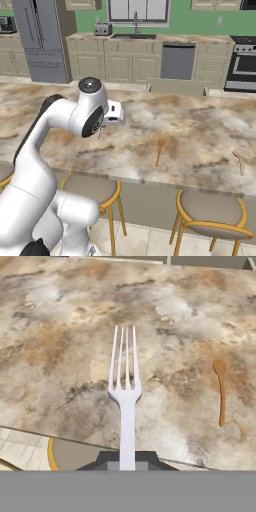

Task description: Pick up the metallic utensils from the counter and place them in the open drawer. Make sure not to pick up any wooden utensils.

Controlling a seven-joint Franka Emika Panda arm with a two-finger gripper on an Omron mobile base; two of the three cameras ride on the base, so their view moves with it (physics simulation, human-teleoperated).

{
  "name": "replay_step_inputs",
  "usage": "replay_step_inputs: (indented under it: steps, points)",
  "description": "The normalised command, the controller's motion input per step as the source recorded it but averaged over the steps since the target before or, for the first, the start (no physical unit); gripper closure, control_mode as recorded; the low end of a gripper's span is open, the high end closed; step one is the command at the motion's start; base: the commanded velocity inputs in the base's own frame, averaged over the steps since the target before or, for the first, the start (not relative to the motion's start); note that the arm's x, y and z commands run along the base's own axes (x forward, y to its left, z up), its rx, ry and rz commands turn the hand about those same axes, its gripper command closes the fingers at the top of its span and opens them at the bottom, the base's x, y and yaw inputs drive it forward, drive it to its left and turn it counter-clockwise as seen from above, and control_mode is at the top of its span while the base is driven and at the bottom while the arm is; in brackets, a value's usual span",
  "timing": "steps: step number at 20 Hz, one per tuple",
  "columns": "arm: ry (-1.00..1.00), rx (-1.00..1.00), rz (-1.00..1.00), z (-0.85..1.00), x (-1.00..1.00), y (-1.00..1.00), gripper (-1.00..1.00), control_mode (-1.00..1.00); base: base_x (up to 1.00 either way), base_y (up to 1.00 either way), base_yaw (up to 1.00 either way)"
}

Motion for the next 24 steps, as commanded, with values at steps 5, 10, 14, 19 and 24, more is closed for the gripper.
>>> replay_step_inputs:
  steps: [5,10,14,19,24]
  points:
    - [0.03,0.00,-0.02,-0.02,-0.13,0.00,1.00,-1.00,0.00,0.00,0.00]
    - [0.00,0.00,0.00,0.00,0.00,0.00,1.00,1.00,-0.56,-0.26,-0.03]
    - [0.00,0.00,0.00,0.00,0.00,0.00,1.00,1.00,-0.84,-0.95,-0.10]
    - [0.00,0.00,0.00,0.00,0.00,0.00,1.00,1.00,-0.28,-1.00,-0.13]
    - [0.00,0.00,0.00,0.00,0.00,0.00,1.00,1.00,-0.01,-1.00,-0.10]
